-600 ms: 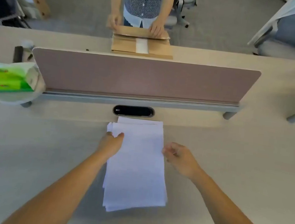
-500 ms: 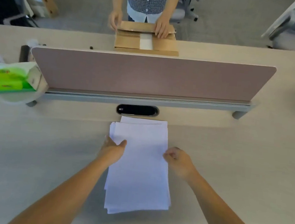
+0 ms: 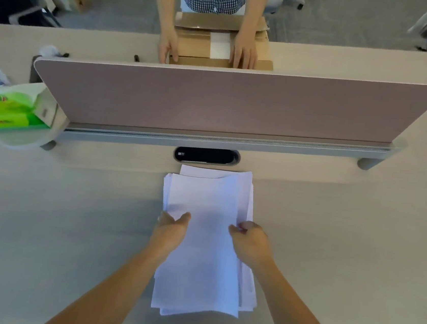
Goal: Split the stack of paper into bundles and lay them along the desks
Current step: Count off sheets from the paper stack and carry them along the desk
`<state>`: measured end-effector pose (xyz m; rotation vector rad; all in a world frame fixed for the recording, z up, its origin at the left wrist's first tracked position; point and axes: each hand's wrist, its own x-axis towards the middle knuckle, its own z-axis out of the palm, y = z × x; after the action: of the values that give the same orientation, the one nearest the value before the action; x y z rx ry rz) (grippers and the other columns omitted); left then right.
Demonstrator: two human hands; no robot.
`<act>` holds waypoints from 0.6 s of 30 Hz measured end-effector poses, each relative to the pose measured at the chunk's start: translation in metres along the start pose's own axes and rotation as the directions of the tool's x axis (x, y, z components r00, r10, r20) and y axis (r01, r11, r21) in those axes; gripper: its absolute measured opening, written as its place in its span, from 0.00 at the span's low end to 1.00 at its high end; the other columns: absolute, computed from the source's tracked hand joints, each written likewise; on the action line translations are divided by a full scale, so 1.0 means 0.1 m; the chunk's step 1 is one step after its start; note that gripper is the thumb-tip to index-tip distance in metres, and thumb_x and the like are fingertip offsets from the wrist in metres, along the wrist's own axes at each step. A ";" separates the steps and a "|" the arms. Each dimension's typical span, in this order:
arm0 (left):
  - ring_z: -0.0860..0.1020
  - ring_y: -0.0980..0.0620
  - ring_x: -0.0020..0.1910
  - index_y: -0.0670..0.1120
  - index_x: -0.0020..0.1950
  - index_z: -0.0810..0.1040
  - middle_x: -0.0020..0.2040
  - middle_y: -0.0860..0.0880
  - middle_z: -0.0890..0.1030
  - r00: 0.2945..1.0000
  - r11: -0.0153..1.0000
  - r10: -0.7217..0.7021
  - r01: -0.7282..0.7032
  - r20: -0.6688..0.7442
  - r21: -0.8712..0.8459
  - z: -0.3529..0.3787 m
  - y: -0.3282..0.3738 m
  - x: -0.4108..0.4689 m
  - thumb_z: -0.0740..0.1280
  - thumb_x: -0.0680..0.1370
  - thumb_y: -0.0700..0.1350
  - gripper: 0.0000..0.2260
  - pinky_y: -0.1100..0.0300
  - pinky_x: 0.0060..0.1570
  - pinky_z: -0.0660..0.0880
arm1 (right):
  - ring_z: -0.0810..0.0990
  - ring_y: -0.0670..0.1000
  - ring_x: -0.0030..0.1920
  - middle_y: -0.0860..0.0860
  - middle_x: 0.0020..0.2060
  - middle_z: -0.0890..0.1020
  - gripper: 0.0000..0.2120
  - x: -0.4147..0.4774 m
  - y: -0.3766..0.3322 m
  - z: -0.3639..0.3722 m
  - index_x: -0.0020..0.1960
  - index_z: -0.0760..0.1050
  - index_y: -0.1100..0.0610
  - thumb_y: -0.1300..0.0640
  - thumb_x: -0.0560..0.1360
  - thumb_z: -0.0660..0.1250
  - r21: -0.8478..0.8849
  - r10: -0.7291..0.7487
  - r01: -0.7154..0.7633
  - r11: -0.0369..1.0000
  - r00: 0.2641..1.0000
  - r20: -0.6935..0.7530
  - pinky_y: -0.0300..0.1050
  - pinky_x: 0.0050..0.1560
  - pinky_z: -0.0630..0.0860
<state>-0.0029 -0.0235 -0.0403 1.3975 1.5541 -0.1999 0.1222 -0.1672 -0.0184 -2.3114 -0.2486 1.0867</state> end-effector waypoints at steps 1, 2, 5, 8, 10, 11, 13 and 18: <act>0.65 0.44 0.73 0.43 0.78 0.53 0.76 0.45 0.61 1.000 1.000 0.008 -0.008 -0.007 0.003 -0.01 0.01 -0.03 0.60 0.79 0.60 0.34 0.52 0.64 0.65 | 0.78 0.56 0.45 0.53 0.41 0.79 0.13 -0.03 -0.03 0.04 0.52 0.77 0.59 0.50 0.77 0.64 0.010 -0.014 0.014 1.000 1.000 0.005 0.44 0.48 0.78; 0.66 0.44 0.71 0.43 0.77 0.53 0.76 0.45 0.62 1.000 1.000 0.013 -0.013 -0.009 0.001 -0.01 0.02 -0.05 0.60 0.79 0.59 0.34 0.53 0.61 0.66 | 0.78 0.58 0.51 0.53 0.44 0.77 0.12 -0.05 -0.05 0.07 0.52 0.77 0.58 0.50 0.76 0.64 0.005 -0.023 0.023 1.000 1.000 0.000 0.47 0.54 0.77; 0.66 0.44 0.71 0.43 0.78 0.52 0.76 0.46 0.61 1.000 1.000 0.023 -0.023 0.002 -0.021 -0.03 0.04 -0.12 0.60 0.79 0.58 0.33 0.54 0.60 0.65 | 0.70 0.59 0.62 0.52 0.50 0.66 0.15 -0.09 -0.08 0.11 0.57 0.75 0.57 0.49 0.76 0.66 -0.043 -0.015 0.013 0.999 0.999 -0.040 0.49 0.64 0.70; 0.62 0.43 0.74 0.44 0.78 0.50 0.78 0.46 0.58 0.999 0.999 0.029 -0.028 0.015 -0.036 -0.05 0.03 -0.14 0.60 0.79 0.59 0.35 0.51 0.68 0.62 | 0.73 0.59 0.60 0.52 0.51 0.72 0.17 -0.13 -0.12 0.11 0.56 0.70 0.56 0.46 0.76 0.65 -0.018 0.049 -0.048 0.999 0.998 0.028 0.51 0.60 0.74; 0.62 0.43 0.75 0.45 0.79 0.49 0.78 0.46 0.57 0.999 0.999 0.024 -0.023 0.026 -0.039 -0.05 0.02 -0.15 0.59 0.79 0.59 0.35 0.50 0.68 0.63 | 0.71 0.58 0.63 0.53 0.53 0.76 0.17 -0.21 -0.17 0.15 0.58 0.68 0.55 0.45 0.76 0.63 -0.121 0.044 -0.039 0.992 0.998 0.036 0.53 0.63 0.71; 0.63 0.43 0.74 0.45 0.79 0.49 0.78 0.45 0.58 0.999 0.999 0.021 -0.019 0.031 -0.041 -0.06 0.02 -0.16 0.59 0.79 0.60 0.36 0.51 0.66 0.64 | 0.68 0.57 0.67 0.53 0.56 0.76 0.19 -0.25 -0.19 0.20 0.61 0.68 0.54 0.45 0.77 0.62 -0.226 0.015 -0.012 0.974 1.000 0.012 0.54 0.66 0.67; 0.66 0.42 0.72 0.45 0.79 0.49 0.77 0.45 0.60 0.999 0.998 0.013 -0.011 0.045 -0.054 -0.05 0.02 -0.15 0.60 0.78 0.60 0.36 0.51 0.62 0.67 | 0.68 0.57 0.68 0.53 0.58 0.77 0.21 -0.32 -0.23 0.28 0.66 0.66 0.55 0.46 0.78 0.62 -0.295 -0.064 0.053 0.954 0.998 -0.026 0.54 0.67 0.66; 0.66 0.43 0.71 0.44 0.78 0.53 0.76 0.45 0.62 0.999 0.996 0.005 -0.001 0.042 -0.086 -0.07 0.01 -0.14 0.59 0.79 0.59 0.33 0.53 0.59 0.66 | 0.79 0.52 0.40 0.52 0.47 0.79 0.11 -0.16 -0.13 0.33 0.57 0.71 0.58 0.55 0.77 0.65 0.315 0.088 -0.098 0.944 0.995 0.046 0.44 0.41 0.75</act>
<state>-0.0085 -0.0277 -0.0259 1.3200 1.5087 -0.1576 0.0883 -0.1489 -0.0175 -2.0358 0.0254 1.1194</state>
